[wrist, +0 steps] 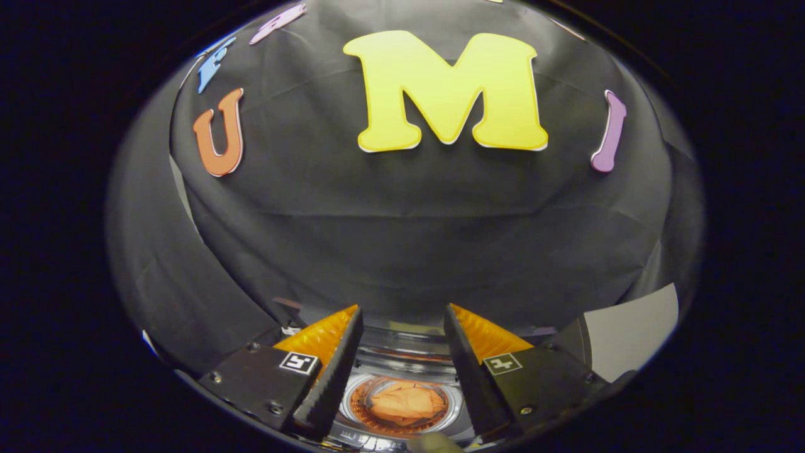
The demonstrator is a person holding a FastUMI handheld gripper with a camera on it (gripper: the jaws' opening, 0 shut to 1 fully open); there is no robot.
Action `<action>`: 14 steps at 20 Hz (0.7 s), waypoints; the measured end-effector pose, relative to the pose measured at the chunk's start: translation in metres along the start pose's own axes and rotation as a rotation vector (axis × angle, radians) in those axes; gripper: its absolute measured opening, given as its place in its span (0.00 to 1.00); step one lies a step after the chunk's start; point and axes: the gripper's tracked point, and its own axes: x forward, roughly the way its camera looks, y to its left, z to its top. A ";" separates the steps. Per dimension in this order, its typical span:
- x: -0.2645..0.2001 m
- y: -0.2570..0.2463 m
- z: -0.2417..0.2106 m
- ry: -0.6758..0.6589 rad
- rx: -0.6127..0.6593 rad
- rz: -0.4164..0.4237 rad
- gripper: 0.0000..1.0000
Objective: Put the clothes into the washing machine and then close the washing machine lid.
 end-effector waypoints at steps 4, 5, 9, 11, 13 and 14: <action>0.018 -0.001 0.006 0.014 0.015 -0.029 0.82; 0.023 -0.001 0.005 0.019 0.020 -0.031 0.81; 0.037 -0.003 0.004 0.042 0.032 -0.050 0.81; 0.047 -0.008 0.000 0.062 0.050 -0.062 0.81; 0.059 -0.012 -0.004 0.089 0.074 -0.072 0.81; 0.063 -0.012 -0.006 0.101 0.082 -0.070 0.81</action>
